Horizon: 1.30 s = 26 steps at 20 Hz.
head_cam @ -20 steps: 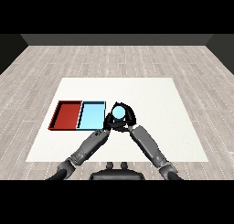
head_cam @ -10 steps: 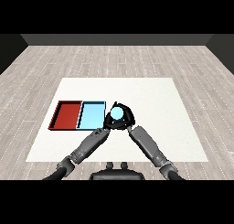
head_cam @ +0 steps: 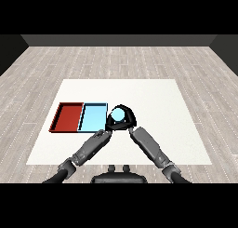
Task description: Pick the blue can and put it in the blue box
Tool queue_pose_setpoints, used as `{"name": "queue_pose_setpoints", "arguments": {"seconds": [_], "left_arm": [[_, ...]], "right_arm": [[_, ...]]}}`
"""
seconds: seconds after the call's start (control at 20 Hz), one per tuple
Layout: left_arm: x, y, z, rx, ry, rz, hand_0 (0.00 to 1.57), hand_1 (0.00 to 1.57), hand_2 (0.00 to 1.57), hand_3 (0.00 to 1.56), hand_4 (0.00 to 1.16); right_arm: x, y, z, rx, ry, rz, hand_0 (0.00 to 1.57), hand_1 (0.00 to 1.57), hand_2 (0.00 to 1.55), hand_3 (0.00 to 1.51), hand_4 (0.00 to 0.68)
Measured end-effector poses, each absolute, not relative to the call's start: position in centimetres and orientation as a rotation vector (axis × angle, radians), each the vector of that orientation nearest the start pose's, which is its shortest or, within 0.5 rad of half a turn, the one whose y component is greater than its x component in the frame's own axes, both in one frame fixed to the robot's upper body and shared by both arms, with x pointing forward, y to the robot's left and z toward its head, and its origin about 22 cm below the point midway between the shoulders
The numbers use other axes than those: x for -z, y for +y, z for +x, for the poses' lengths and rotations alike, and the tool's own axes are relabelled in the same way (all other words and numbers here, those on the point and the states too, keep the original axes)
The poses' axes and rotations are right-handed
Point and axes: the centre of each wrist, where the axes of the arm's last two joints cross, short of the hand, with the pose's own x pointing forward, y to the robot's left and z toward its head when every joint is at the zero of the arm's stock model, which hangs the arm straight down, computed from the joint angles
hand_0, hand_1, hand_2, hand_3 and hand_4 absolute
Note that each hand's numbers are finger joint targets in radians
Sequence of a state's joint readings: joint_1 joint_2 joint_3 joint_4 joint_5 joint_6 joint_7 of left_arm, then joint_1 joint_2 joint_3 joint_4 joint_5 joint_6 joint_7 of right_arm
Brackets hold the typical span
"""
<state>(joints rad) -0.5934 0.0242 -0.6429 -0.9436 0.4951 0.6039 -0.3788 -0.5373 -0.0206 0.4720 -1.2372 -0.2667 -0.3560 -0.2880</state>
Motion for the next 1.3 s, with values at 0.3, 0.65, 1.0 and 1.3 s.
{"name": "queue_pose_setpoints", "arguments": {"seconds": [0.3,0.65,1.0,1.3], "left_arm": [[1.2,5.8,31.1,0.130,-1.722,-0.031,1.57,1.57,1.55,1.46,1.14],[1.3,5.7,31.0,0.116,-1.729,-0.012,1.57,1.57,1.56,1.47,1.14],[2.1,6.0,30.8,0.101,-1.720,-0.006,1.57,1.57,1.57,1.49,1.15],[1.6,6.0,31.0,0.094,-1.725,0.002,1.57,1.57,1.57,1.49,1.14]], "right_arm": [[-4.8,-7.6,31.0,-0.178,-1.912,0.319,1.10,1.10,1.19,1.03,0.400],[-5.0,-7.1,30.9,-0.209,-1.901,0.256,0.00,0.00,0.00,0.00,0.000],[-5.4,-7.3,30.9,-0.223,-1.903,0.237,0.00,0.00,0.00,0.00,0.000],[-6.1,-9.1,31.3,-0.134,-1.909,0.207,0.00,0.00,0.00,0.00,0.000]]}}
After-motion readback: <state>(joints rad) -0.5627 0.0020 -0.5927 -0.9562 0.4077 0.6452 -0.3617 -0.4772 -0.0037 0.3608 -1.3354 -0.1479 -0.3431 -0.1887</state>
